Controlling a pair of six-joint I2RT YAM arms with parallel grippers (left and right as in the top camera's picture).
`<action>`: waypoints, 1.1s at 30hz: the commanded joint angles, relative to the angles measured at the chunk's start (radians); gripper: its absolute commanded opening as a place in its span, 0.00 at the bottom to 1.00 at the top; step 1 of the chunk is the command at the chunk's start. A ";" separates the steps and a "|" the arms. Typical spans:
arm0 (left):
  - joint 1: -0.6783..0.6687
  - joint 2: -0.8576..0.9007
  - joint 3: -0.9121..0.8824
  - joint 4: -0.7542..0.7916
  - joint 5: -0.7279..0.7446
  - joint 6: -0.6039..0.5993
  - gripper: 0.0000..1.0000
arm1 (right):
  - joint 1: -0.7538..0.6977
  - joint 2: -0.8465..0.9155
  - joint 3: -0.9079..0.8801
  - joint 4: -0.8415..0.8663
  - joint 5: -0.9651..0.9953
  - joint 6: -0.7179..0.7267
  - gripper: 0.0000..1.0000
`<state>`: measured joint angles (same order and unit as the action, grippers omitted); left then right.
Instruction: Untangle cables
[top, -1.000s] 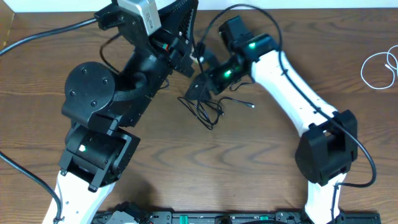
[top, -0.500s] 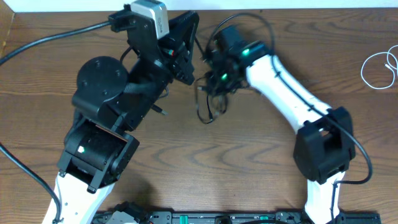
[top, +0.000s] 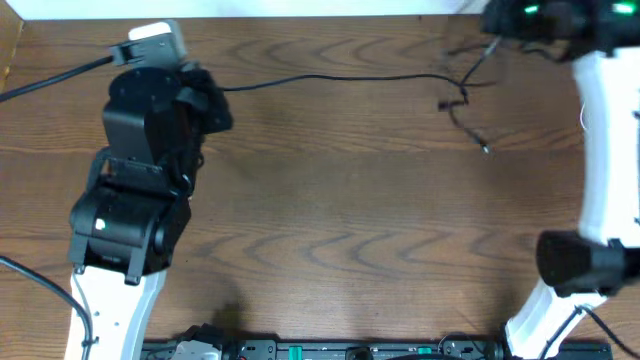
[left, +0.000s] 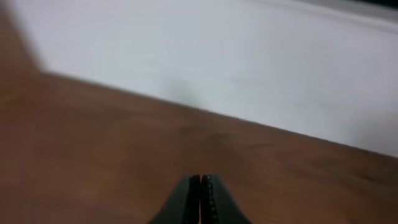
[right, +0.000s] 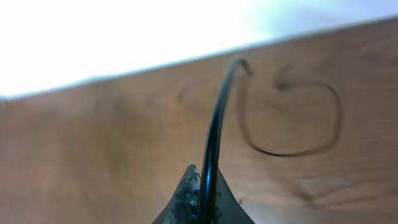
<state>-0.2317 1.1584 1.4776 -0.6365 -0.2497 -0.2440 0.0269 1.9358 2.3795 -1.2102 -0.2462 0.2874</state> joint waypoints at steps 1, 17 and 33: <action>0.052 0.045 0.000 -0.031 -0.266 -0.028 0.07 | -0.088 -0.111 0.043 -0.005 0.117 0.114 0.01; 0.230 0.341 0.000 -0.074 -0.419 -0.179 0.08 | -0.375 -0.197 0.042 -0.099 0.370 0.230 0.01; 0.081 0.375 0.000 -0.046 -0.129 -0.071 0.07 | -0.548 -0.156 0.013 -0.138 0.357 0.285 0.01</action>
<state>-0.1158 1.5425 1.4776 -0.6891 -0.4442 -0.3405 -0.4843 1.7580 2.4123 -1.3300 0.0723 0.5301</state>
